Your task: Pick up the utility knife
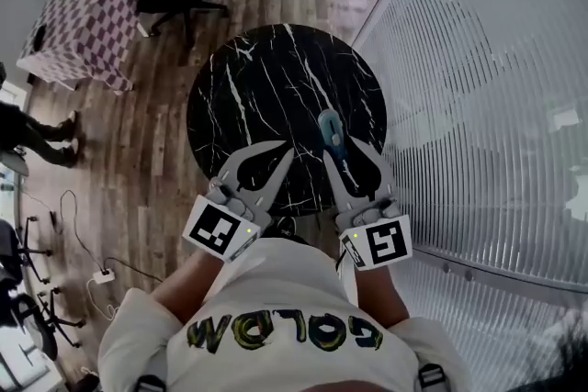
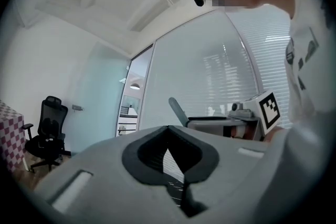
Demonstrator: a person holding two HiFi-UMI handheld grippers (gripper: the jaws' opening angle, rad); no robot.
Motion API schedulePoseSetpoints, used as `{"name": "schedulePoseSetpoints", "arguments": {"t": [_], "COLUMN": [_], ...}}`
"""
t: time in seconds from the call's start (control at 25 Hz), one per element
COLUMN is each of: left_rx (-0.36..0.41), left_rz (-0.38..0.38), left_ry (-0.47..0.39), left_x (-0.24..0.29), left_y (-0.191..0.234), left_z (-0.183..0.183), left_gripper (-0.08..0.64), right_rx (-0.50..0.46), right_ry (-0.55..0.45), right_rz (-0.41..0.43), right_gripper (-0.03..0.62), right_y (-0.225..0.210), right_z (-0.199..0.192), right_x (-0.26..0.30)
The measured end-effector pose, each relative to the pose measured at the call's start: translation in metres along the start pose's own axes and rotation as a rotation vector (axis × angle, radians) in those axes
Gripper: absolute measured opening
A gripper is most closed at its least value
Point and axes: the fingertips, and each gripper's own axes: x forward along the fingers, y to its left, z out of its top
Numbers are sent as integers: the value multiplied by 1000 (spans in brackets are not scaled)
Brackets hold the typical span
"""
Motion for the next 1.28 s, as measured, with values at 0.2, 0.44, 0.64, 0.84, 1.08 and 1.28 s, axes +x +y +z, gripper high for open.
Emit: {"name": "schedulePoseSetpoints", "arguments": {"t": [0.2,0.44,0.64,0.84,1.08,1.28], "left_rx": [19,21,13,7,2,12], "left_rz": [-8,-13,-11,-6,-7,-8], "left_ry": [-21,-27,-46,-55,-54,-37], "left_x": [-4,-7,-6,-3,-2,-4], "left_y": [-6,-9,-9,-8,-7,-13], "left_z": [17,21,25,25,27,20], "left_gripper": [3,3,3,3,3,3], "right_rx": [-4,-8,-12,-8,-4,-2], "right_ry": [-40,-43,-40,-44,-41,-50], "right_rz": [-4,2,-2,-5,-10,-9], "right_gripper": [130,130,130,130,130,130], "right_y": [3,11,10,6,4,5], "right_z": [21,24,26,25,26,23], "right_x": [-8,-12,-11,-11,-9,-16]}}
